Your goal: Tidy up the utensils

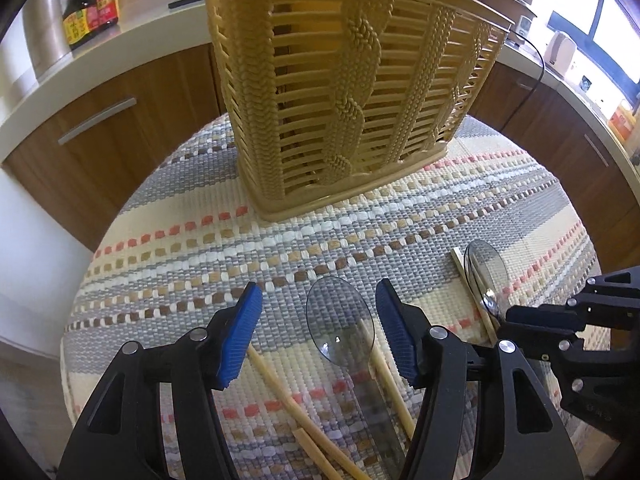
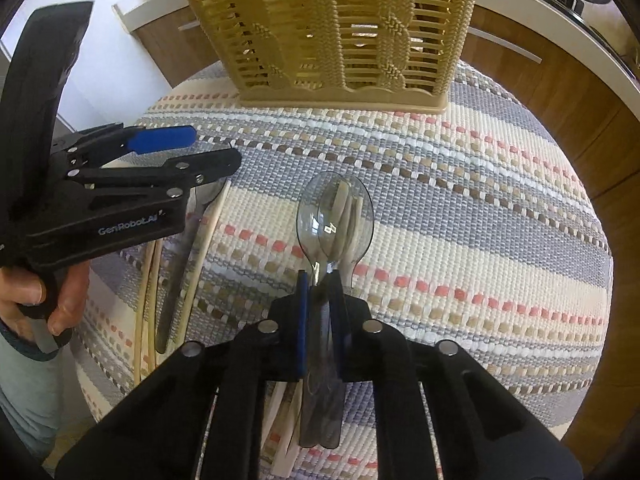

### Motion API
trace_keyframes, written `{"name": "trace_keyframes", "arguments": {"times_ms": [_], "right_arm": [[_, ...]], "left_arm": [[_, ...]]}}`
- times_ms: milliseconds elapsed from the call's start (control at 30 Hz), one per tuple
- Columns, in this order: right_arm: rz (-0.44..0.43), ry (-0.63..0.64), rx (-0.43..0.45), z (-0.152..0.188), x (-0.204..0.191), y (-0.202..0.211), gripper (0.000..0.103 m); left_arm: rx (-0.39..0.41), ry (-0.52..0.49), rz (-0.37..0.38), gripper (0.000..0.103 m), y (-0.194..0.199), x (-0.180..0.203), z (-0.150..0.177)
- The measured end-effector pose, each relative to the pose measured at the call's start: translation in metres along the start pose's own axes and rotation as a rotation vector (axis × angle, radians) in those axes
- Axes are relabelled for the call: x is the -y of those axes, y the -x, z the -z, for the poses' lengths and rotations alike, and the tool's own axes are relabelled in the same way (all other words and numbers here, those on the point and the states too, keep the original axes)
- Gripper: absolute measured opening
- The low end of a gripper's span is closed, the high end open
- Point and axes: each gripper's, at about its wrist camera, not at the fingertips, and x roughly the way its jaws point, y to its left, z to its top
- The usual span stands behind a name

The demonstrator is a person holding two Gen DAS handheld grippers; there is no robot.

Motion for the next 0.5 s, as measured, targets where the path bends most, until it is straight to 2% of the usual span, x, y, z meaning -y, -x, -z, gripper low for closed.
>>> {"name": "trace_keyframes", "arguments": {"times_ms": [100, 300, 400, 500], "right_arm": [[0.025, -0.005, 0.001, 0.003, -0.001, 0.001, 0.008], [0.012, 0.016, -0.018, 0.009, -0.007, -0.002, 0.009], [0.012, 0.029, -0.008, 0.013, -0.015, -0.001, 0.005], [-0.087, 0.025, -0.049, 0.015, -0.019, 0.004, 0.005]], "left_arm": [[-0.008, -0.005, 0.003, 0.057, -0.002, 0.002, 0.0], [-0.012, -0.012, 0.011, 0.057, -0.008, 0.008, -0.002], [-0.005, -0.008, 0.017, 0.055, -0.008, 0.01, -0.002], [-0.009, -0.004, 0.035, 0.055, -0.01, 0.01, -0.003]]}}
